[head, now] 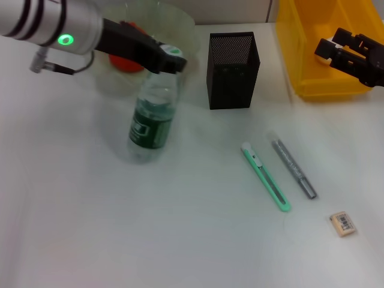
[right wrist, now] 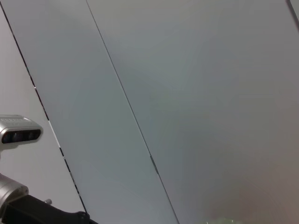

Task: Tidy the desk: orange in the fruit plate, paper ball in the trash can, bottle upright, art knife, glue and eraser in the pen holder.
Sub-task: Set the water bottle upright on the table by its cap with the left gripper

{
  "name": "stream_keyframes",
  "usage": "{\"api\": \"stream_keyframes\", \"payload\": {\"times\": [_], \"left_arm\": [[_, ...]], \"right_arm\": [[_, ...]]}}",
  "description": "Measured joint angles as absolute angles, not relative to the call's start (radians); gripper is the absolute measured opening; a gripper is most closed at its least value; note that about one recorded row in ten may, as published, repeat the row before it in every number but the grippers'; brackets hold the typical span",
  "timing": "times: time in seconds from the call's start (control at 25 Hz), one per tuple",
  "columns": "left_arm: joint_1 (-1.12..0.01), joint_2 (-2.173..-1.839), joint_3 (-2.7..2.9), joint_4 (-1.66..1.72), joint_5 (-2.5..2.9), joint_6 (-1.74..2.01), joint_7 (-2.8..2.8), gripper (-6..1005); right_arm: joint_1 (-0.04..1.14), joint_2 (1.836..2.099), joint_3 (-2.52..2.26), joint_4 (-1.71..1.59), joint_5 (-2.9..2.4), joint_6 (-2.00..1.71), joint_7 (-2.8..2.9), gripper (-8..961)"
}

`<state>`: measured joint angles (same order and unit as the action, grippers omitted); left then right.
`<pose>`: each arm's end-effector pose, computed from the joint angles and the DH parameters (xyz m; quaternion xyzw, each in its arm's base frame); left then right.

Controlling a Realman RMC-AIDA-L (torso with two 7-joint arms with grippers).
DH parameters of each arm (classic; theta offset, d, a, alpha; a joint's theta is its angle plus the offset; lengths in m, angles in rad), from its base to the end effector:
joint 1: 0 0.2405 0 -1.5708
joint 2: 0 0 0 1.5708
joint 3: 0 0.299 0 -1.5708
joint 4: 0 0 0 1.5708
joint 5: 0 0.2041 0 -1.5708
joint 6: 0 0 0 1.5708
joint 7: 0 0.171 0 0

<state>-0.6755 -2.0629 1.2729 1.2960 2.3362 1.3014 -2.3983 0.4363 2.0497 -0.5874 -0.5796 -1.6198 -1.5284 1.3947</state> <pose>-0.1617 0.4306 -0.0307 -0.9428 -0.2513 -0.0145 0.2185 0.2992 0.3627 0.0155 -0.8278 0.2848 0.4104 0.2555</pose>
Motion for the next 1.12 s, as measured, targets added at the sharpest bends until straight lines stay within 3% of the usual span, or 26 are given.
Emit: {"api": "stream_keyframes", "payload": {"times": [1.12], "left_arm": [[-0.655,-2.064,1.167,1.358,2.359,1.376,-2.389,436]], "right_arm": [[0.452,2.043,-0.586,-0.575,-1.620,-1.520,1.389,801]]}}
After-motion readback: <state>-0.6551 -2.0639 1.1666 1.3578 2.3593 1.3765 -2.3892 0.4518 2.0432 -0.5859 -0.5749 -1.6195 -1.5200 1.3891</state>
